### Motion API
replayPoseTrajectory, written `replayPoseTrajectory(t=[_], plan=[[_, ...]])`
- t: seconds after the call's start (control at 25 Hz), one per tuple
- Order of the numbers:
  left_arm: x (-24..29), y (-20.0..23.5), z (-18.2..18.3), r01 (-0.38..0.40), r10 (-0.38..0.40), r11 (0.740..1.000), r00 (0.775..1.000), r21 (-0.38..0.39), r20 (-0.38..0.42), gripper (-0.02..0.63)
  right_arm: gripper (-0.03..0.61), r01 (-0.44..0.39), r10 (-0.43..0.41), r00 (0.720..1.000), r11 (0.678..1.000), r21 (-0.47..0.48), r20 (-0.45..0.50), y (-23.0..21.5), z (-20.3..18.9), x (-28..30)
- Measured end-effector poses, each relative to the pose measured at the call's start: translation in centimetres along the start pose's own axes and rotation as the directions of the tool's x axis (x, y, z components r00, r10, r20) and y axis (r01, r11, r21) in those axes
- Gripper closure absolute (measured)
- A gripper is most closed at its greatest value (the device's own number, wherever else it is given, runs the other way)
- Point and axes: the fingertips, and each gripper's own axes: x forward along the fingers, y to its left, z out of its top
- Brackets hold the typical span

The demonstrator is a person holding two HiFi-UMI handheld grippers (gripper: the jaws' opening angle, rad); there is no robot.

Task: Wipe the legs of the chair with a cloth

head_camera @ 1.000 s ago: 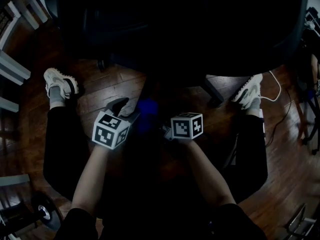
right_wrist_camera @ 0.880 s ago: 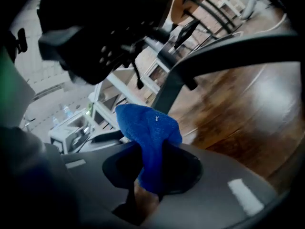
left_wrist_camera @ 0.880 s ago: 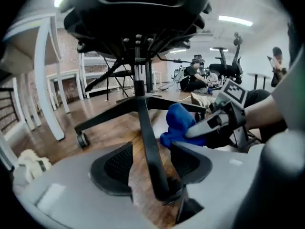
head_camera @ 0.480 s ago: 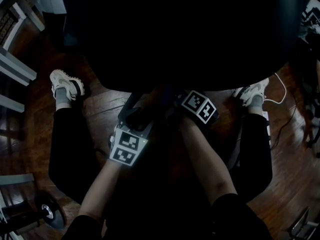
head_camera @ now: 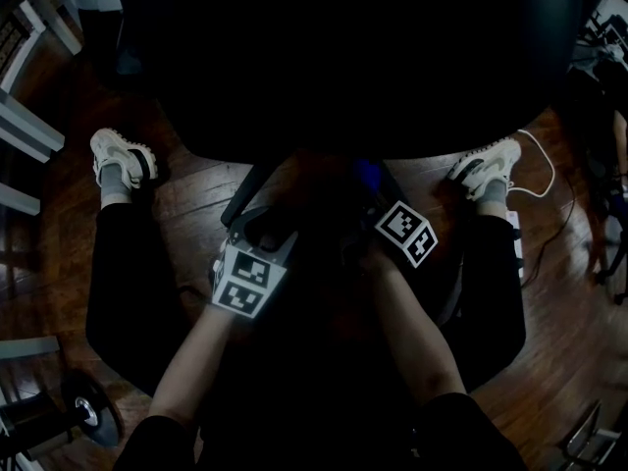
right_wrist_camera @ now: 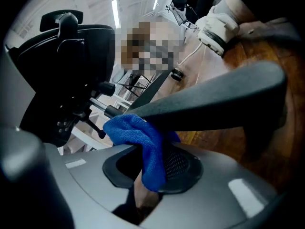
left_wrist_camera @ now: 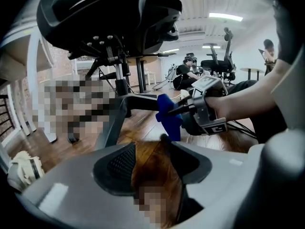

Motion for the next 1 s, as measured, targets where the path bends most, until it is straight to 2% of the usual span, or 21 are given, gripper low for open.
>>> replayPoseTrajectory(t=[0.32,0.48,0.6,0.64,0.68,0.72,0.84,0.92,0.96,1.0], plan=[[0.5,-1.9,0.4,0.031,-0.031,1.0,1.0,-0.007,0.007,0.383,0.472,0.055,-0.057,0.998,0.997,-0.051,-0.036,-2.6,0.6,-5.2],[0.2,-2.0,0.4,0.032,-0.032,0.999,0.999,-0.016,0.015,0.383,0.472,0.123,-0.138,0.989,0.973,-0.197,-0.062,-3.8,0.8,-7.4],[0.0,-1.4,0.6,0.03,-0.029,0.999,0.999,-0.037,0.027,0.383,0.474,0.08,-0.11,0.991,0.943,-0.324,-0.074,-1.4,1.0,-7.6],[-0.1,-1.2,0.6,0.03,-0.029,0.999,0.999,-0.039,0.031,0.383,0.474,0.052,-0.086,0.994,0.913,-0.404,-0.067,0.4,1.2,-7.3],[-0.2,-1.1,0.7,0.032,-0.031,0.999,0.999,-0.038,0.034,0.383,0.474,0.028,-0.064,0.996,0.867,-0.498,-0.056,2.4,1.5,-6.7],[-0.2,-1.2,0.8,0.035,-0.034,0.999,0.999,-0.037,0.037,0.383,0.474,0.012,-0.048,0.998,0.804,-0.595,-0.045,4.5,2.0,-5.9],[-0.4,-1.7,1.0,0.045,-0.044,0.999,0.998,-0.027,0.038,0.383,0.472,0.006,-0.075,0.996,0.56,-0.828,-0.043,9.0,3.6,-1.9],[-0.7,-2.1,0.9,0.046,-0.045,0.999,0.999,-0.017,0.029,0.383,0.472,0.011,-0.118,0.992,0.409,-0.912,-0.041,10.8,4.5,0.8],[-0.8,-2.4,0.8,0.046,-0.046,0.999,0.999,-0.012,0.024,0.383,0.471,0.012,-0.137,0.99,0.353,-0.936,-0.039,11.3,4.9,2.0],[-0.8,-2.6,0.7,0.048,-0.048,0.999,0.999,-0.007,0.02,0.383,0.471,0.012,-0.161,0.986,0.313,-0.95,-0.041,11.5,5.3,3.0]])
